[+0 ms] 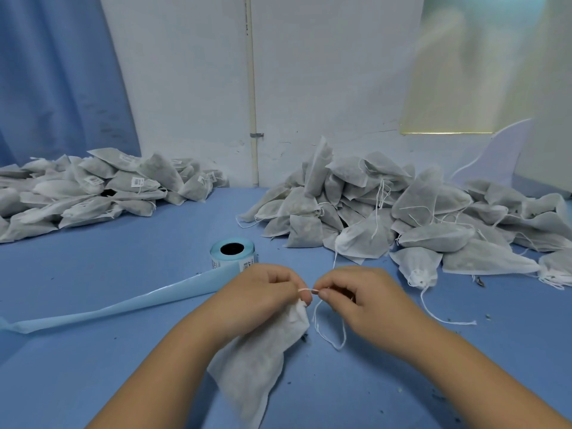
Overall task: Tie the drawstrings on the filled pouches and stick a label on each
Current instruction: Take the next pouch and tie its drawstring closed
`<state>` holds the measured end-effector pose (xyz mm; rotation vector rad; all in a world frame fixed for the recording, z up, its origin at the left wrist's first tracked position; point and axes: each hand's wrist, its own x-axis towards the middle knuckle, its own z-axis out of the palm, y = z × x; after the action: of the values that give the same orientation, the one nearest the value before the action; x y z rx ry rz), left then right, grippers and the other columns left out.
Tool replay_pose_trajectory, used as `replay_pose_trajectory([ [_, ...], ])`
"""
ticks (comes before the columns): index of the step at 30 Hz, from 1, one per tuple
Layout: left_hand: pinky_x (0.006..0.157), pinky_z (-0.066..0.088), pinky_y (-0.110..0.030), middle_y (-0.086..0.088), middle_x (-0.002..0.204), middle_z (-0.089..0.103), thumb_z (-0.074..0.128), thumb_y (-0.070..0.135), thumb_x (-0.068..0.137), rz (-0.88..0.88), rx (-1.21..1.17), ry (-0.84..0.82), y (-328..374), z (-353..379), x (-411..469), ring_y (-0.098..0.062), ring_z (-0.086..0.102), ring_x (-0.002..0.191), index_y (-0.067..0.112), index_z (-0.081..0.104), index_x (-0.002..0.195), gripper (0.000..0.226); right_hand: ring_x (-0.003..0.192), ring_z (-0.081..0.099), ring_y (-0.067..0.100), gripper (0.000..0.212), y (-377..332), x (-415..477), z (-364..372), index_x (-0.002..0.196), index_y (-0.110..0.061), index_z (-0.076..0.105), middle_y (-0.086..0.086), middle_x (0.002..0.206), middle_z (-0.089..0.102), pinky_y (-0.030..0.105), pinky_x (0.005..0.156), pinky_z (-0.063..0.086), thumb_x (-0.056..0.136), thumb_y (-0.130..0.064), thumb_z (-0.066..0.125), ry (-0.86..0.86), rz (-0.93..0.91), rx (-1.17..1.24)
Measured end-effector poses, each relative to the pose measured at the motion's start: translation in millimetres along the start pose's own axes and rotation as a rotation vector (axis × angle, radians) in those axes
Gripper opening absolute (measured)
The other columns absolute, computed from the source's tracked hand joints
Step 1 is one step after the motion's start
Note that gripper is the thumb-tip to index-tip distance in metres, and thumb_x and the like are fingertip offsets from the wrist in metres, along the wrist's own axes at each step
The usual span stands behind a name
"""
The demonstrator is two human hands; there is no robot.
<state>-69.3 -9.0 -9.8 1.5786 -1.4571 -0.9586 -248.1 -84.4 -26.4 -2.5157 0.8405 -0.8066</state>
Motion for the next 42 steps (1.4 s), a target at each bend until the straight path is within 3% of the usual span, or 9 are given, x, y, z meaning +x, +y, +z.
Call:
replay_pose_trajectory([
  [5,0.07,0.052,-0.033,-0.014,0.071,0.067,0.052,0.016,0.064,-0.012,-0.254,-0.153,-1,5,0,-0.028,0.067,0.068,0.013,0.064,0.065,0.013,0.075,0.048,-0.011,0.015,-3,-1,1,0.089,-0.02,0.07,-0.023,0.072,0.051,0.006,0.07,0.035,0.09,-0.024,0.056,0.234,-0.162,-0.062],
  [10,0.049,0.04,-0.024,-0.006,0.061,0.052,0.058,0.033,0.075,-0.034,-0.363,-0.197,8,9,-1,-0.017,0.044,0.049,0.013,0.065,0.065,0.023,0.077,0.049,-0.003,0.015,-4,-2,2,0.088,-0.019,0.069,-0.022,0.074,0.052,0.011,0.069,0.037,0.089,-0.02,0.055,0.358,-0.15,-0.05],
  [17,0.054,0.045,-0.026,-0.009,0.064,0.058,0.061,0.029,0.078,0.017,-0.461,-0.218,11,3,-7,-0.021,0.051,0.055,0.01,0.067,0.067,0.022,0.078,0.053,0.006,0.011,-2,-1,1,0.086,-0.018,0.069,-0.011,0.078,0.062,0.02,0.068,0.04,0.09,-0.009,0.064,0.449,-0.087,-0.033],
  [26,0.06,0.049,-0.028,-0.009,0.07,0.06,0.064,0.032,0.08,0.096,-0.555,-0.345,9,2,-8,-0.024,0.058,0.059,0.01,0.071,0.088,0.024,0.073,0.057,0.008,0.011,-5,-1,9,0.081,-0.023,0.071,-0.012,0.073,0.065,0.022,0.065,0.043,0.089,-0.019,0.064,0.404,-0.047,0.067],
  [28,0.056,0.047,-0.025,-0.006,0.067,0.059,0.064,0.029,0.081,0.117,-0.59,-0.295,10,4,-7,-0.02,0.055,0.057,0.011,0.074,0.093,0.024,0.071,0.056,0.004,0.019,-9,-2,11,0.083,-0.025,0.071,-0.015,0.071,0.063,0.016,0.063,0.041,0.09,-0.034,0.056,0.386,-0.064,0.084],
  [31,0.051,0.043,-0.021,-0.001,0.063,0.056,0.061,0.029,0.083,0.127,-0.629,-0.093,12,7,-5,-0.012,0.05,0.054,0.017,0.079,0.094,0.024,0.069,0.05,-0.006,0.014,-12,-4,14,0.087,-0.024,0.07,-0.025,0.066,0.055,0.011,0.063,0.036,0.091,-0.024,0.057,0.306,-0.113,0.028],
  [35,0.05,0.041,-0.016,0.009,0.057,0.054,0.055,0.026,0.092,0.123,-0.319,0.26,8,5,0,-0.007,0.047,0.053,0.033,0.079,0.086,0.026,0.065,0.044,-0.008,0.012,-16,-6,14,0.083,-0.022,0.068,-0.025,0.062,0.044,0.011,0.061,0.034,0.088,-0.023,0.057,0.239,-0.204,-0.068],
  [37,0.048,0.038,-0.011,0.012,0.053,0.054,0.054,0.023,0.091,0.145,-0.108,0.331,6,7,0,-0.002,0.045,0.049,0.035,0.078,0.078,0.029,0.063,0.045,-0.005,0.011,-16,-7,11,0.081,-0.022,0.068,-0.023,0.062,0.046,0.012,0.06,0.035,0.087,-0.022,0.059,0.266,-0.216,-0.059],
  [42,0.055,0.038,-0.011,0.016,0.052,0.051,0.059,0.032,0.09,0.176,0.063,0.064,6,14,-4,0.001,0.05,0.055,0.036,0.074,0.07,0.025,0.063,0.053,0.007,0.014,-15,-4,1,0.072,-0.024,0.067,-0.014,0.065,0.059,0.016,0.059,0.04,0.081,-0.015,0.061,0.404,-0.144,0.08],
])
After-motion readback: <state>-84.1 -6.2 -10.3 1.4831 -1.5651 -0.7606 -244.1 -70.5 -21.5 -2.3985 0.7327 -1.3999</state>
